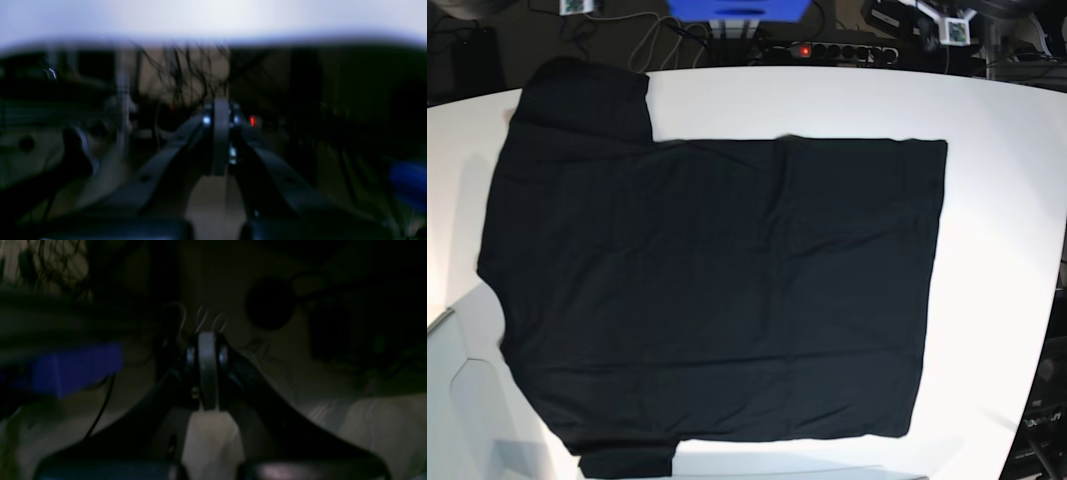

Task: Fold the T-shirt properly
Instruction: 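Lower both grippers to the shoulder edge corners of the black T-shirt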

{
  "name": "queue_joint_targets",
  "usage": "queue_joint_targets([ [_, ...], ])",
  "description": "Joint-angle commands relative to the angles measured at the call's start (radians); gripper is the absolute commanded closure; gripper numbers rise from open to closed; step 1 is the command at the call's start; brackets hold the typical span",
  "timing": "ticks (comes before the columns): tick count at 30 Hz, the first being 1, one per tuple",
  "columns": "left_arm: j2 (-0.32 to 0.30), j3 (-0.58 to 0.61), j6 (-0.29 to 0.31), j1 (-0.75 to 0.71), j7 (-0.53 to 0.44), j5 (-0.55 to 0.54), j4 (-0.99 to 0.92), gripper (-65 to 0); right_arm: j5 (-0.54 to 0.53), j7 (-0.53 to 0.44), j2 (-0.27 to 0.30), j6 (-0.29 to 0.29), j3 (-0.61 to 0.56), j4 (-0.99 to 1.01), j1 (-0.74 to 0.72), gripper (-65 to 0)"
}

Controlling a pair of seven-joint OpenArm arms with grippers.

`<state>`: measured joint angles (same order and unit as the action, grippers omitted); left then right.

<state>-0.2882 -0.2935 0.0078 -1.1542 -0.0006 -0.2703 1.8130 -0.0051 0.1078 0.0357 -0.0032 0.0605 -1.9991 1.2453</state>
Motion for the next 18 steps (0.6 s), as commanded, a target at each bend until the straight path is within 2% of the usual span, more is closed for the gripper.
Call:
queue_joint_targets([
  [1, -0.006, -0.022, -0.001, -0.023, -0.016, 0.001, 0.032, 0.0, 0.000, -0.020, 0.002, -0.002, 0.011, -0.027, 0.026, 0.0],
  [8, -0.004, -0.115, -0.001, -0.011, -0.014, -0.007, 0.130, -0.8, 0.000, -0.030, 0.002, -0.002, 0.071, -0.035, -0.025, 0.0],
  [10, -0.004, -0.123, -0.001, 0.018, -0.016, -0.008, 0.132, -4.5, 0.000, -0.030, 0.002, -0.002, 0.071, -0.036, -0.051, 0.0],
  [18, 0.002, -0.148, -0.001, 0.135, -0.016, -0.010, 0.121, -26.3, 0.000, -0.023, -0.007, -0.002, 0.065, -0.038, -0.144, 0.0],
])
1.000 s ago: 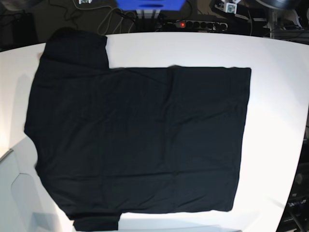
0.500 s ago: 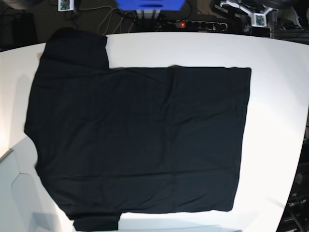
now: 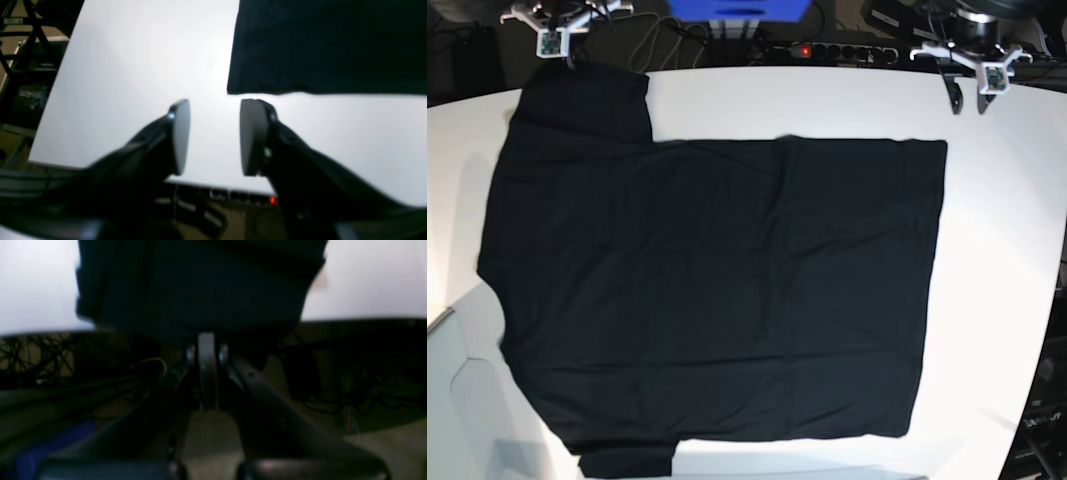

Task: Fold the T-shirt properly
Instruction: 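Lower both grippers to the shoulder edge corners of the black T-shirt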

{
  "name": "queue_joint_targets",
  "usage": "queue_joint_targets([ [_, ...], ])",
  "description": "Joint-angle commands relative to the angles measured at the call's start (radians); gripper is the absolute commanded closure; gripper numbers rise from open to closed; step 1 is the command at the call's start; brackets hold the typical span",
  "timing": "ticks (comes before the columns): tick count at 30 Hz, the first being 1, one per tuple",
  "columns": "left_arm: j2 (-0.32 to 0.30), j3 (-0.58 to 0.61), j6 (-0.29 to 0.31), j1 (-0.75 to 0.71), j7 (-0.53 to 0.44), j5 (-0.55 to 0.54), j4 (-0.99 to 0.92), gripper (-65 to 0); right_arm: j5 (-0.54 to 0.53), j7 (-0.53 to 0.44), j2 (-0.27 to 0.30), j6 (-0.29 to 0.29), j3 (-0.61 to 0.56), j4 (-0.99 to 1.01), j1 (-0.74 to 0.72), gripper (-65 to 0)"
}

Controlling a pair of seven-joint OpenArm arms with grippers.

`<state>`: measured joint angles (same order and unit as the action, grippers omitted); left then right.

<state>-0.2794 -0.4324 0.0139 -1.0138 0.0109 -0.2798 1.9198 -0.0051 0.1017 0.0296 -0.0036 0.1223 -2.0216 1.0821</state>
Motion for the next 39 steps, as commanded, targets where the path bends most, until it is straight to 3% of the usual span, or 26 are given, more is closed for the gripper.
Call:
queue_joint_targets([
  [1, 0.010, -0.009, -0.007, 0.016, -0.025, -0.003, 0.011, -28.2, 0.000, -0.015, -0.009, -0.002, 0.004, -0.015, 0.008, 0.0],
  [5, 0.070, -0.024, -0.007, 0.089, -0.024, -0.019, 0.011, -32.6, 0.000, -0.015, -0.021, -0.002, 0.006, -0.017, -0.012, 0.0],
  [12, 0.085, -0.030, 0.002, 0.234, 0.067, -0.019, -0.078, -32.7, 0.000, -0.012, -0.017, -0.002, 0.007, -0.014, -0.035, 0.0],
  [16, 0.093, -0.036, 0.162, 0.312, 0.125, -0.019, -0.161, -32.7, 0.000, -0.012, -0.017, -0.002, 0.014, -0.015, -0.053, -4.4],
  [18, 0.096, -0.042, 0.200, 0.339, 0.143, -0.019, -0.193, -32.6, 0.000, -0.012, -0.020, -0.002, 0.023, -0.015, -0.053, -8.7],
  [25, 0.157, -0.158, 0.212, 0.422, 0.197, -0.012, -0.283, -32.7, 0.000, -0.018, -0.020, -0.002, 0.024, -0.014, -0.055, -20.6],
  [39, 0.150, -0.133, 0.214, 0.456, 0.202, -0.012, -0.317, -32.8, 0.000, -0.012, -0.021, -0.002, 0.023, -0.015, -0.073, -21.4],
])
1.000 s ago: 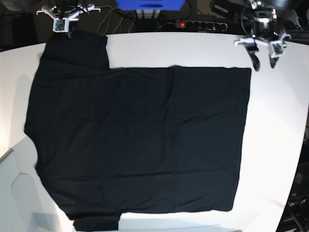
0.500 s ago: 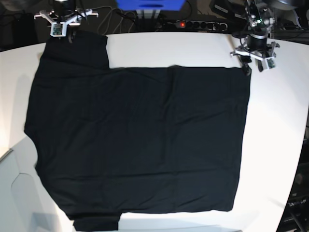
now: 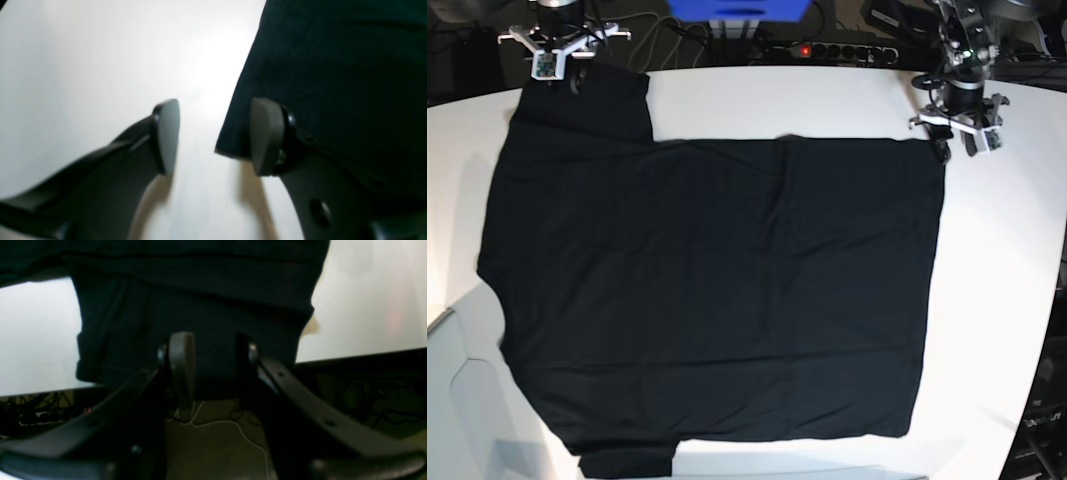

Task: Fold the T-shirt properly
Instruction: 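Lower both grippers to the shoulder edge corners of the black T-shirt, then close both grippers on the shoulder edge corners of the shirt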

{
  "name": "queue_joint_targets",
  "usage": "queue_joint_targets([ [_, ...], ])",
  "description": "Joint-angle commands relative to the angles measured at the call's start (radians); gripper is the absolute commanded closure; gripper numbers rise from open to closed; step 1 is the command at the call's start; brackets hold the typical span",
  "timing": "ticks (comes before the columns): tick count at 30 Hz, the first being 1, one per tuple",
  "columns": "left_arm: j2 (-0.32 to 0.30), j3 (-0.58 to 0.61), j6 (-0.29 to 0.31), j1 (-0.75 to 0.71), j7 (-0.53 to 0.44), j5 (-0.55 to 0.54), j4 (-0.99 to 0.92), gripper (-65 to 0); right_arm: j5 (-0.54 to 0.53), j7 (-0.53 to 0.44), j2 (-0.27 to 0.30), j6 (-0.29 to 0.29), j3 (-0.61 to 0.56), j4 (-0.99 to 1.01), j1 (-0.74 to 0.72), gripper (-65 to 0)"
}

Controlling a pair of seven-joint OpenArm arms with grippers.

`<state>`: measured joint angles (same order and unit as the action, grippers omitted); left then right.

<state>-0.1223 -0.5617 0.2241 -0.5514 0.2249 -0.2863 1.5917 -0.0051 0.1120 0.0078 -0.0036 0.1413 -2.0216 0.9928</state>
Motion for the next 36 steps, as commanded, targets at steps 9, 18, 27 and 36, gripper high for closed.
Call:
queue_joint_targets([
  [9, -0.020, 0.033, 0.004, -0.011, -0.012, -0.006, -0.009, -32.5, 0.000, -0.028, 0.001, -0.002, 0.004, -0.015, 0.016, -21.4],
  [18, -0.024, 0.033, 0.004, -0.017, -0.012, -0.008, -0.009, -15.0, 0.000, -0.033, -0.021, -0.002, 0.033, -0.017, -0.015, -21.5],
  [27, -0.023, 0.032, 0.004, -0.019, -0.012, -0.006, -0.009, -3.2, -0.002, -0.033, -0.076, -0.005, 0.151, -0.017, -0.081, -36.7],
  [36, -0.020, 0.027, 0.004, -0.019, -0.012, -0.006, 0.000, 0.0, -0.002, -0.021, -0.058, -0.005, 0.154, 0.006, -0.130, -38.8],
])
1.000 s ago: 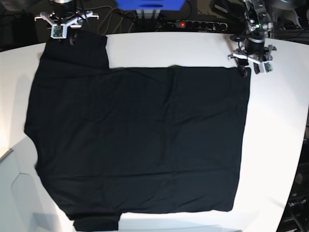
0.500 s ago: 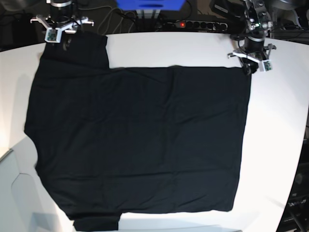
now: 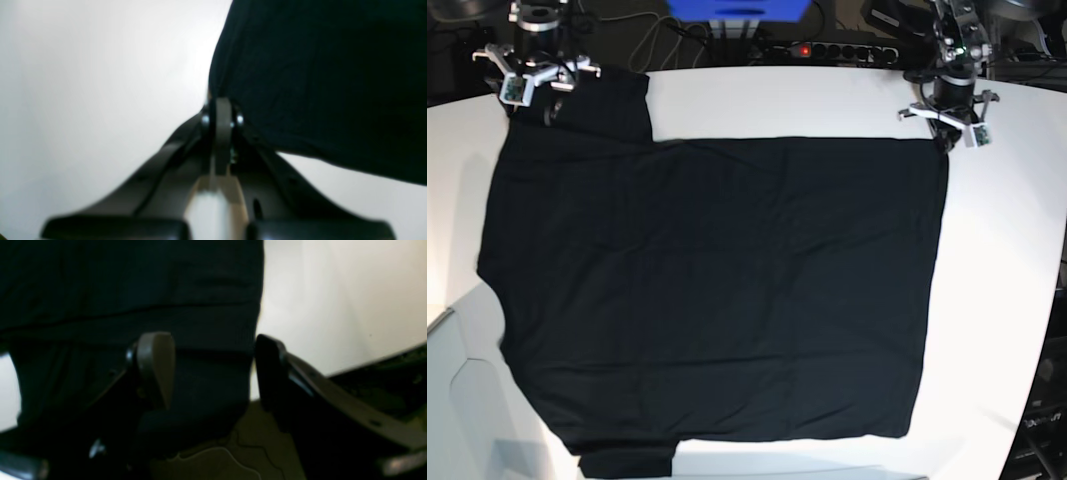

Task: Fold the T-shirt properly
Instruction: 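Close both grippers on the shoulder edge corners of the shirt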

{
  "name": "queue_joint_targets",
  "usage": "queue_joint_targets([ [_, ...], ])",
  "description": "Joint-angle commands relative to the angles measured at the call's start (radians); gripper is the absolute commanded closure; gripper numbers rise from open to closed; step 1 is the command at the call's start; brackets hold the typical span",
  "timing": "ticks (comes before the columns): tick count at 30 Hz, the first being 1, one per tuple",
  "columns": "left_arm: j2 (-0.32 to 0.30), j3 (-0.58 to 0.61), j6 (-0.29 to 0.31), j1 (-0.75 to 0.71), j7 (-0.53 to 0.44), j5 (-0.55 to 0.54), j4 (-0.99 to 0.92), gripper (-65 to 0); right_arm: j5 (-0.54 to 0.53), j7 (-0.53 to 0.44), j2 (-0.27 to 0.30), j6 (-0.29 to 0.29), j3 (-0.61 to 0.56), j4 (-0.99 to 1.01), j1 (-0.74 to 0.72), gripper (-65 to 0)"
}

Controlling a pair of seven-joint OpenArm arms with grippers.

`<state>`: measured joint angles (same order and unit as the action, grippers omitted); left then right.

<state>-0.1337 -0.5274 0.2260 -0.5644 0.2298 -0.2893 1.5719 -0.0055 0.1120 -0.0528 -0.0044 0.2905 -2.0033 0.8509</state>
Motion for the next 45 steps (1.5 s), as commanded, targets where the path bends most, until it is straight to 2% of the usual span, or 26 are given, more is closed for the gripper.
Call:
queue_joint_targets([
  [1, -0.008, -0.007, 0.002, -0.006, -0.017, -0.003, 0.023, 0.0, -0.001, -0.021, 0.003, -0.010, 0.005, -0.007, 0.006, -38.8],
  [4, -0.010, -0.007, 0.002, -0.021, -0.017, -0.003, 0.023, 0.0, -0.001, 0.004, -0.005, -0.079, 0.046, 0.003, -0.026, -38.8],
  [7, -0.010, -0.007, 0.002, -0.024, -0.019, -0.003, 0.025, 0.0, -0.001, 0.094, -0.045, -0.162, 0.125, 0.017, -0.100, -38.8],
  [13, -0.008, -0.009, 0.002, -0.024, -0.019, -0.003, 0.025, 0.0, 0.000, 0.274, -0.100, -0.447, 0.356, 0.023, -0.275, -38.8],
  [17, -0.007, -0.009, 0.002, -0.024, -0.019, -0.003, 0.025, 0.0, 0.005, 0.375, -0.098, -0.527, 0.453, 0.042, -0.355, -38.8],
  [20, -0.007, -0.007, 0.002, -0.024, -0.019, -0.003, 0.025, 0.0, 0.005, 0.407, -0.095, -0.583, 0.488, 0.082, -0.378, -38.8],
  [29, -0.007, -0.010, 0.002, -0.024, -0.019, -0.003, 0.025, 0.0, 0.005, 0.406, -0.095, -0.589, 0.484, 0.186, -0.378, -38.8],
  [36, -0.008, -0.010, 0.002, -0.026, -0.019, -0.003, 0.025, 0.0, 0.005, 0.406, -0.074, -0.589, 0.482, 0.226, -0.378, -37.9],
  [38, -0.007, -0.010, 0.002, -0.026, -0.019, -0.003, 0.025, 0.0, 0.005, 0.406, -0.074, -0.589, 0.482, 0.226, -0.378, -33.0],
  [44, -0.007, -0.012, 0.002, -0.026, -0.019, -0.003, 0.025, 0.0, 0.005, 0.406, -0.074, -0.589, 0.482, 0.223, -0.374, -1.3],
  [45, -0.007, -0.012, 0.002, -0.027, -0.019, -0.003, 0.025, 0.0, 0.005, 0.406, -0.074, -0.589, 0.484, 0.221, -0.374, 0.0],
])
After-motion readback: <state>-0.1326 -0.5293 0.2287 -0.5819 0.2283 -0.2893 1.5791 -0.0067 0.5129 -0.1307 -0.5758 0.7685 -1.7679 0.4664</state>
